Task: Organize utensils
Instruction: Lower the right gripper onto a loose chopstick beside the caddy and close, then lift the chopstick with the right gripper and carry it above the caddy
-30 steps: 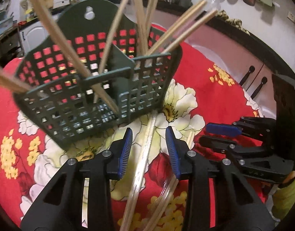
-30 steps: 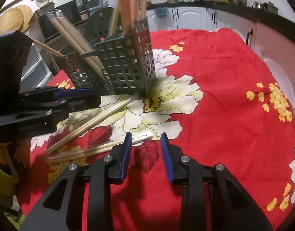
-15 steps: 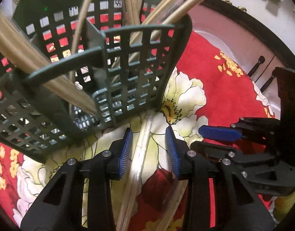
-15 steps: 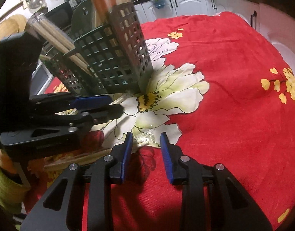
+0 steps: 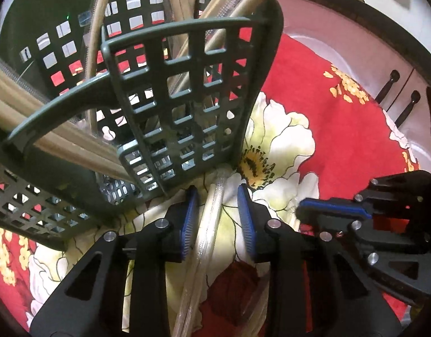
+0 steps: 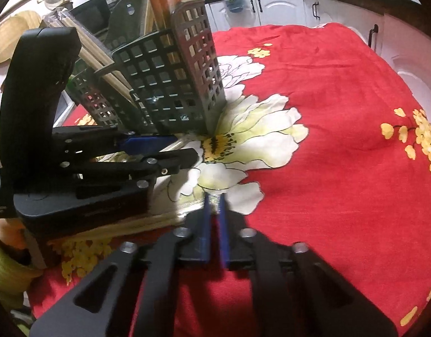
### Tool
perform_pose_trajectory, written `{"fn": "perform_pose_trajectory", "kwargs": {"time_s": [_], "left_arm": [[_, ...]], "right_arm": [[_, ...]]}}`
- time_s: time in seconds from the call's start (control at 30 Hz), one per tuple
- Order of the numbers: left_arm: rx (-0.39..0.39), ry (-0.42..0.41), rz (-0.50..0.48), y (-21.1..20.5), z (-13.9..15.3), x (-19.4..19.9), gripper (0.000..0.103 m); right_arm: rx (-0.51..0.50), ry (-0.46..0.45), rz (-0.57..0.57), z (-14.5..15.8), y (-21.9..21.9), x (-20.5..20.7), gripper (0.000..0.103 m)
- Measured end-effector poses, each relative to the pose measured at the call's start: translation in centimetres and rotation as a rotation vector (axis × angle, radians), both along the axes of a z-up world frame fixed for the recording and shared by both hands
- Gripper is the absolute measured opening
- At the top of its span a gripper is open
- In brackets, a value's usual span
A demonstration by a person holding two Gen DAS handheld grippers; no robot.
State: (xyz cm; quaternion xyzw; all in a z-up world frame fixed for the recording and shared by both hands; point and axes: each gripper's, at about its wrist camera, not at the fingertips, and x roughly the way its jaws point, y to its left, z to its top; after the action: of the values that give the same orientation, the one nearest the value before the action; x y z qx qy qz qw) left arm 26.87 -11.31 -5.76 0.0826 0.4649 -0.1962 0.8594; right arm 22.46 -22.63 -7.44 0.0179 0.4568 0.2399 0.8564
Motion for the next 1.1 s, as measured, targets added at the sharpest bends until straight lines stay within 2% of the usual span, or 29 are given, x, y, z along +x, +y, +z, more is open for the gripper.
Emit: {"fn": "perform_pose_trajectory", "kwargs": {"time_s": [0.17, 0.27, 0.4, 0.5, 0.8, 1.1], "left_arm": [[0.031, 0.000, -0.004, -0.6, -0.2, 0.5, 0.011], [0.042, 0.006, -0.016, -0.9, -0.2, 0.8, 0.008], [-0.016, 0.026, -0.014, -0.3, 0.5, 1.0, 0.004], [-0.061, 0.002, -0.014, 0.4, 1.7, 0.6, 0.004], [-0.219, -0.134, -0.011, 3.7, 7.9, -2.3, 0.003], [-0.294, -0.276, 0.009, 6.9, 14.0, -5.4, 0.003]], "right_arm": [[0.011, -0.010, -0.007, 0.3, -0.5, -0.4, 0.001], [0.017, -0.022, -0.004, 0.8, -0.6, -1.1, 0.001], [0.023, -0.062, -0.002, 1.9, -0.7, -1.8, 0.001], [0.036, -0.097, -0.001, 3.1, -1.1, -2.5, 0.001], [0.052, -0.264, 0.028, 8.6, -0.3, -5.2, 0.001], [0.043, -0.408, 0.079, 13.3, 1.2, -7.8, 0.001]]}}
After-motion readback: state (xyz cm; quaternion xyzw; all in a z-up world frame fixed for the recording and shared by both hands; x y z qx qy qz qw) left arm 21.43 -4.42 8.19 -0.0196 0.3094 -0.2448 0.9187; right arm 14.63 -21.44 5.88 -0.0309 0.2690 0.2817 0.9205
